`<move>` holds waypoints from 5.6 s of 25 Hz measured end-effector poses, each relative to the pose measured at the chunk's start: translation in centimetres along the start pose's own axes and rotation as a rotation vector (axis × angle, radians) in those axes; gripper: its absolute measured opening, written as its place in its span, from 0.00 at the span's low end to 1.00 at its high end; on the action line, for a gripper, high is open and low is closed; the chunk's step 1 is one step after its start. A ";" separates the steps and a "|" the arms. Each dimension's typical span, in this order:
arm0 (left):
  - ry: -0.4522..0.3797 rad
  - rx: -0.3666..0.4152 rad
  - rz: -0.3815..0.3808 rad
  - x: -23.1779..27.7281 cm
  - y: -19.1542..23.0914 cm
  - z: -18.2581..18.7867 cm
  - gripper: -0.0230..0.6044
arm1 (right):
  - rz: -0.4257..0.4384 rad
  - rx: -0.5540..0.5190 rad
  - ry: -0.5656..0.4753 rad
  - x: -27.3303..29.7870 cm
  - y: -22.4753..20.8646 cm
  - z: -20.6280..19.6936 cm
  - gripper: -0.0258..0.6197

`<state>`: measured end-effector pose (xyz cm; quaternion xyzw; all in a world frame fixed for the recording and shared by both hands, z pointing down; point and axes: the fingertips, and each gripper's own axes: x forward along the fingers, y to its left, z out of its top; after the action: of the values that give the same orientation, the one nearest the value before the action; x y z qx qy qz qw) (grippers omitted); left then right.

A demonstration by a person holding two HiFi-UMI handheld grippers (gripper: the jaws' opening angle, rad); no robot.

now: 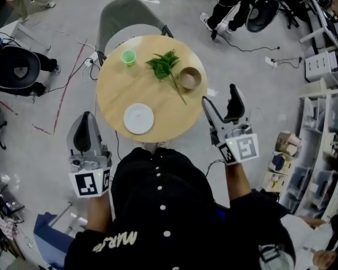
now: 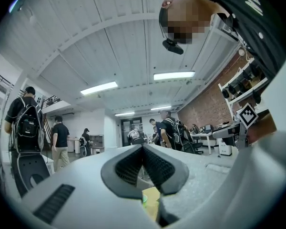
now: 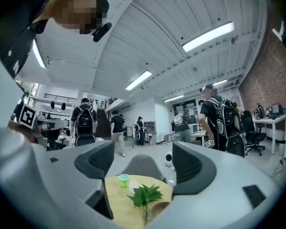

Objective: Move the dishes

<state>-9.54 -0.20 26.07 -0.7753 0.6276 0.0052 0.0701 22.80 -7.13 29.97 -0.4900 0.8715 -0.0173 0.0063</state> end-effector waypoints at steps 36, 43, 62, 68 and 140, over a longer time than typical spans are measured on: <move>0.183 -0.084 -0.046 2.5 7.0 -11.2 0.04 | 0.271 -0.033 0.424 30.0 13.2 -24.3 0.62; 0.220 -0.103 -0.027 2.6 8.5 -13.3 0.04 | 0.256 -0.065 0.524 35.0 14.1 -29.9 0.62; 0.265 -0.127 0.006 3.1 11.0 -15.4 0.04 | 0.221 -0.142 0.740 38.5 14.1 -37.0 0.58; 0.267 -0.125 0.006 3.0 11.0 -15.2 0.04 | 0.225 -0.152 0.737 38.4 14.3 -36.5 0.58; 0.183 -0.083 -0.051 0.7 7.8 -11.2 0.04 | 0.501 -0.193 0.644 20.8 27.8 -33.2 0.62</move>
<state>-17.92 -3.72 36.25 -0.7906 0.6107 -0.0415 -0.0195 -12.63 -9.65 62.21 -0.2306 0.9189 -0.0858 -0.3084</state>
